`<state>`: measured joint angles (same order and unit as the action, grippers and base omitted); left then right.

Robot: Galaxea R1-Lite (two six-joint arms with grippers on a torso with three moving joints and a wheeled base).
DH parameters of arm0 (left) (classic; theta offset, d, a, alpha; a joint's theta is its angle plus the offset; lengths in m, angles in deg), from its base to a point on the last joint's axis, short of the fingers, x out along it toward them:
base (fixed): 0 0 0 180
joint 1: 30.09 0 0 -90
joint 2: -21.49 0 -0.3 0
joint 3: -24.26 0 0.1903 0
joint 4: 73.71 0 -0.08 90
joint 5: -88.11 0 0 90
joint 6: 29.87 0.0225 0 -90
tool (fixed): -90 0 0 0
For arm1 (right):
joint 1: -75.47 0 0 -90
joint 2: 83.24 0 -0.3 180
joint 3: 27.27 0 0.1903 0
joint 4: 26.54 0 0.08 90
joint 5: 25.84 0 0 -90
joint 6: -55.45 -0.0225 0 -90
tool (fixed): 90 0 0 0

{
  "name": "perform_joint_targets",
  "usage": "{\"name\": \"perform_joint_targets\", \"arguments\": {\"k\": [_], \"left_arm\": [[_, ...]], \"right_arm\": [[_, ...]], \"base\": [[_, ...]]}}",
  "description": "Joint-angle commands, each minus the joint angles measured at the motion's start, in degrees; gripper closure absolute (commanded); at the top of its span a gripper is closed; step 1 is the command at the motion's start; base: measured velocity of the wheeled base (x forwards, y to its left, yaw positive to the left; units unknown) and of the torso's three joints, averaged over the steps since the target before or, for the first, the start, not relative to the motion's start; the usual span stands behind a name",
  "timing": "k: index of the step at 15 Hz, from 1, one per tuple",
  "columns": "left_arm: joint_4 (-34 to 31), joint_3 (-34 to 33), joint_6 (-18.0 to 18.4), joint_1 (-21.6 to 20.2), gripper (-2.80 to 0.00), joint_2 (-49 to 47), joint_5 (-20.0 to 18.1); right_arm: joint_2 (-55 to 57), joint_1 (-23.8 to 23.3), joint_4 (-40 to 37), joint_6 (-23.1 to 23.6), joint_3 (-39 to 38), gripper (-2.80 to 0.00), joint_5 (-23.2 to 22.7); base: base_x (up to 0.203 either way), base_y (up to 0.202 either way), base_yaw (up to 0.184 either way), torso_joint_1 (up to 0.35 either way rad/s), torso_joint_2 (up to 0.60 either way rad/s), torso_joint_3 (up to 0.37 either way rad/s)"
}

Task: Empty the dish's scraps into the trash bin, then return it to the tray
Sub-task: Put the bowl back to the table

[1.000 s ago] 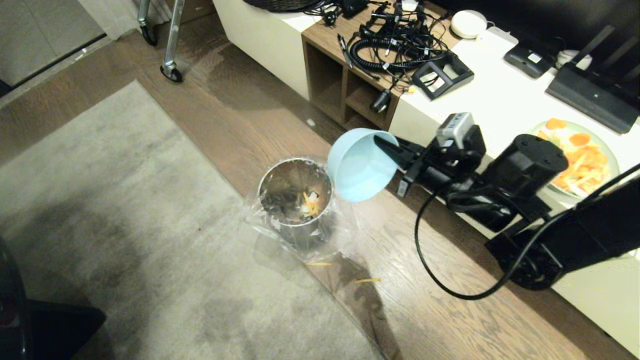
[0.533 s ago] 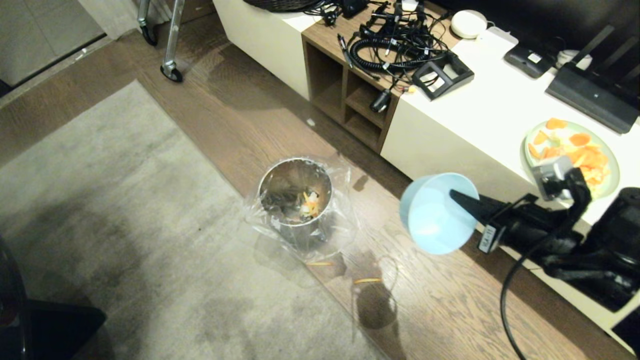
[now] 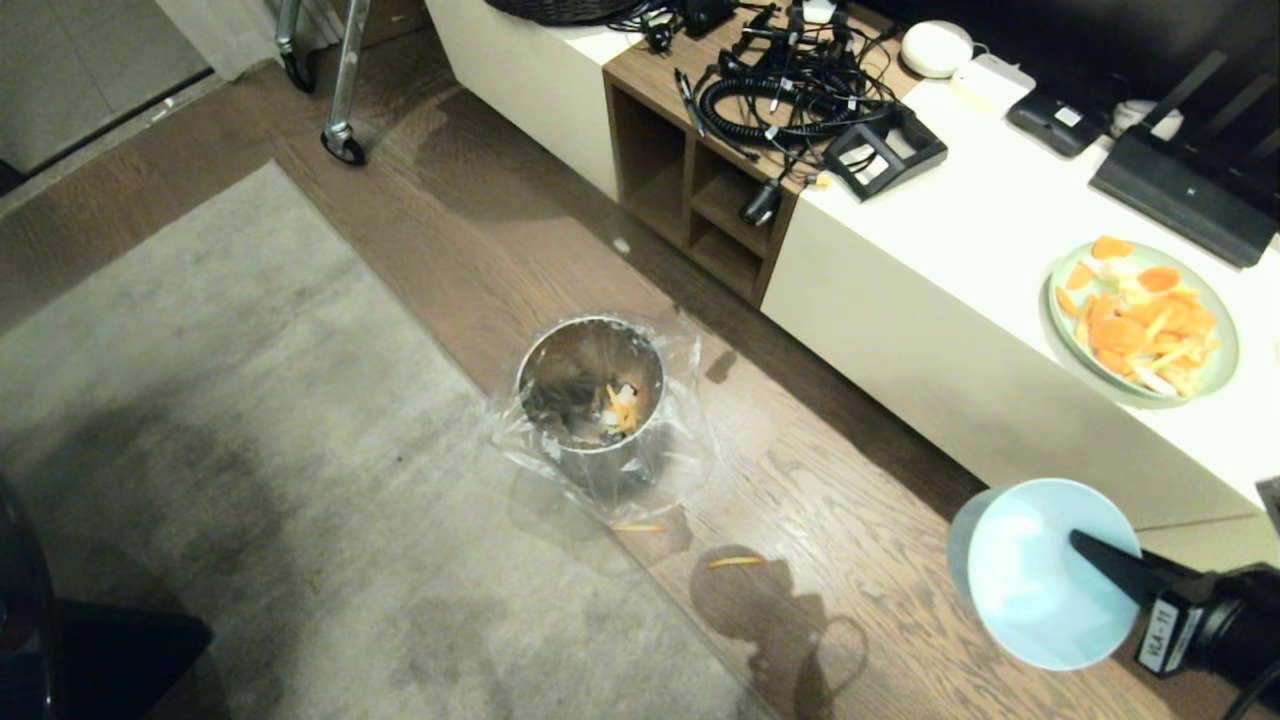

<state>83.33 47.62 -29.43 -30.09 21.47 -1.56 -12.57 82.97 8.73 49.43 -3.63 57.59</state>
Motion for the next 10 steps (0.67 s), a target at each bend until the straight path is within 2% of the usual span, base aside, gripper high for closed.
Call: {"name": "perform_joint_targets", "arguments": {"k": [1, 4, 8, 10], "left_arm": [[0.0, 0.0, 0.0, 0.0, 0.00, 0.0, 0.0], [0.0, 0.0, 0.0, 0.0, 0.00, 0.0, 0.0], [0.0, 0.0, 0.0, 0.0, 0.00, 0.0, 0.0], [0.0, 0.0, 0.0, 0.0, 0.00, 0.0, 0.0]], "right_arm": [[-5.9, -4.7, -5.3, 0.0, -0.3, 0.00, 0.9], [-11.2, -9.4, -12.2, 0.3, -0.3, 0.00, 1.1], [-20.1, -11.9, -23.4, 0.7, -0.3, 0.00, 1.2], [-25.7, -13.8, -29.5, 2.5, -0.3, 0.00, 1.2]], "base": [[0.000, 0.000, 0.000, 0.000, 0.00, 0.000], [0.000, 0.000, 0.000, 0.000, 0.00, 0.000], [0.000, 0.000, 0.000, 0.000, 0.00, 0.000], [0.000, 0.000, 0.000, 0.000, 0.00, 0.000]]}}
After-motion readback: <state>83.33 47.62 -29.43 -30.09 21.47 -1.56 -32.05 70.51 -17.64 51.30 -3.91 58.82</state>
